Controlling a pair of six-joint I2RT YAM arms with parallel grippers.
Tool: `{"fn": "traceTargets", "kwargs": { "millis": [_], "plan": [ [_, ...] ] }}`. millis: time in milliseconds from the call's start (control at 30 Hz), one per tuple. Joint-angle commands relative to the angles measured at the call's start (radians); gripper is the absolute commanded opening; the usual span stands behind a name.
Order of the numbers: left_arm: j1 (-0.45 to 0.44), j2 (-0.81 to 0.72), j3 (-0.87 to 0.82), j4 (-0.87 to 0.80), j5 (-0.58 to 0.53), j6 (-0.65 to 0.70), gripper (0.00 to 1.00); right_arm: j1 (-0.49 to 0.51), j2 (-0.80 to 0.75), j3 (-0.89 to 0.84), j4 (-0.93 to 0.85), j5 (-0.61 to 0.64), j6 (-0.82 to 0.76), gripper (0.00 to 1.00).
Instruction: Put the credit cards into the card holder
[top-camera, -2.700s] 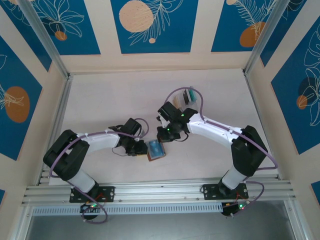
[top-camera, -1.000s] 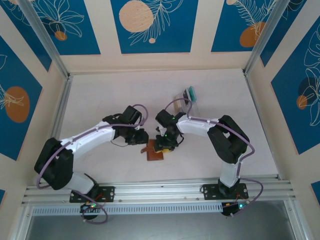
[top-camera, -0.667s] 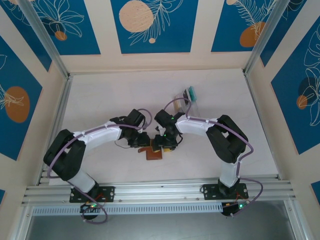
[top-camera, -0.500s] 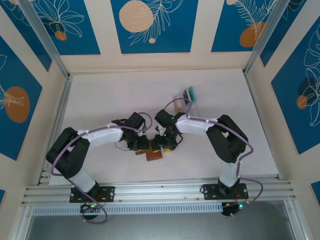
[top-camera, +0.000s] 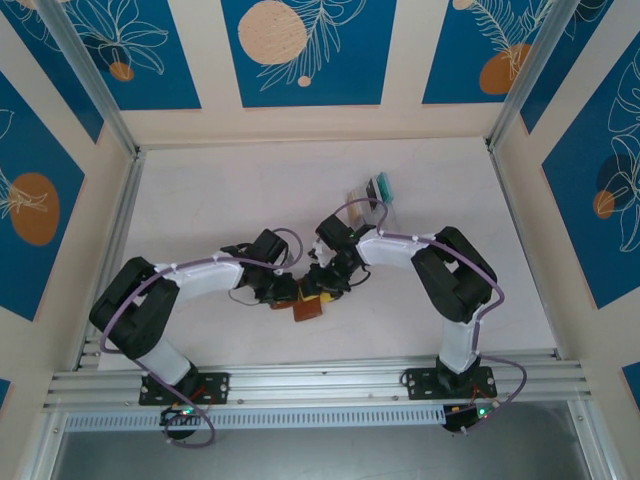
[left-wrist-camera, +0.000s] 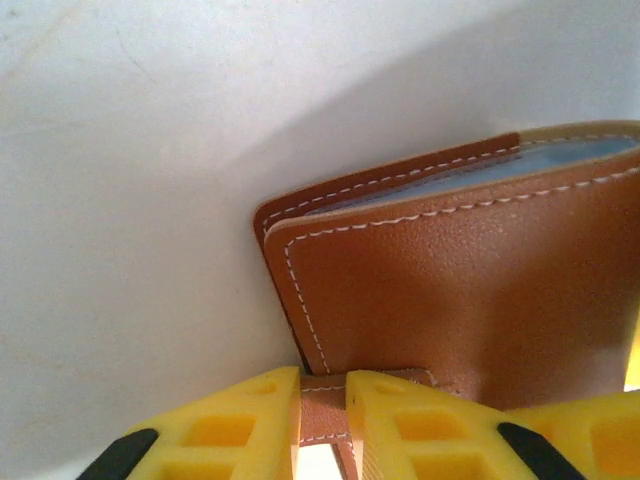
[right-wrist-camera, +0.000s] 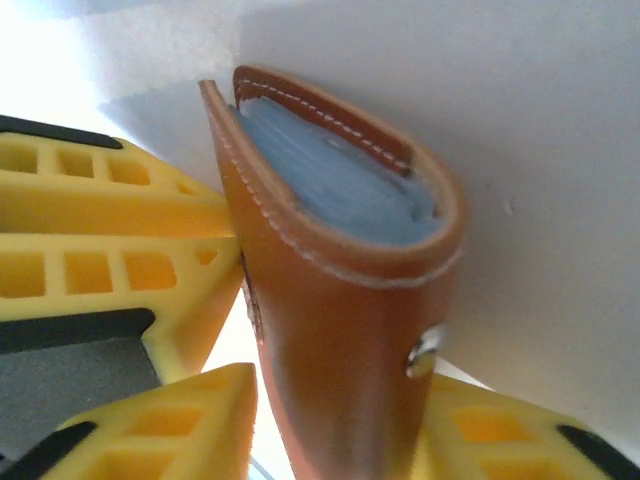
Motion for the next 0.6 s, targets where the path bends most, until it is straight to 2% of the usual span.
{"fn": "traceTargets", "kwargs": {
  "millis": [0,100,167,367,567],
  "plan": [
    [-0.010,0.046,-0.036,0.000,-0.013,-0.020,0.20,0.012,-0.043,-0.012,0.077,-0.113,0.005,0.18],
    [0.004,-0.011,-0.031,0.002,0.007,-0.023,0.22,-0.010,-0.129,-0.008,-0.013,0.010,-0.002,0.00],
    [0.014,-0.060,-0.031,-0.011,0.003,-0.021,0.28,-0.029,-0.187,0.008,-0.132,0.159,-0.001,0.00],
    [0.030,-0.215,-0.024,-0.151,-0.154,0.016,0.51,-0.021,-0.348,0.050,-0.503,0.687,0.063,0.00],
    [0.037,-0.299,-0.052,-0.187,-0.185,0.013,0.57,0.041,-0.386,0.076,-0.788,1.039,0.240,0.00]
  ]
}}
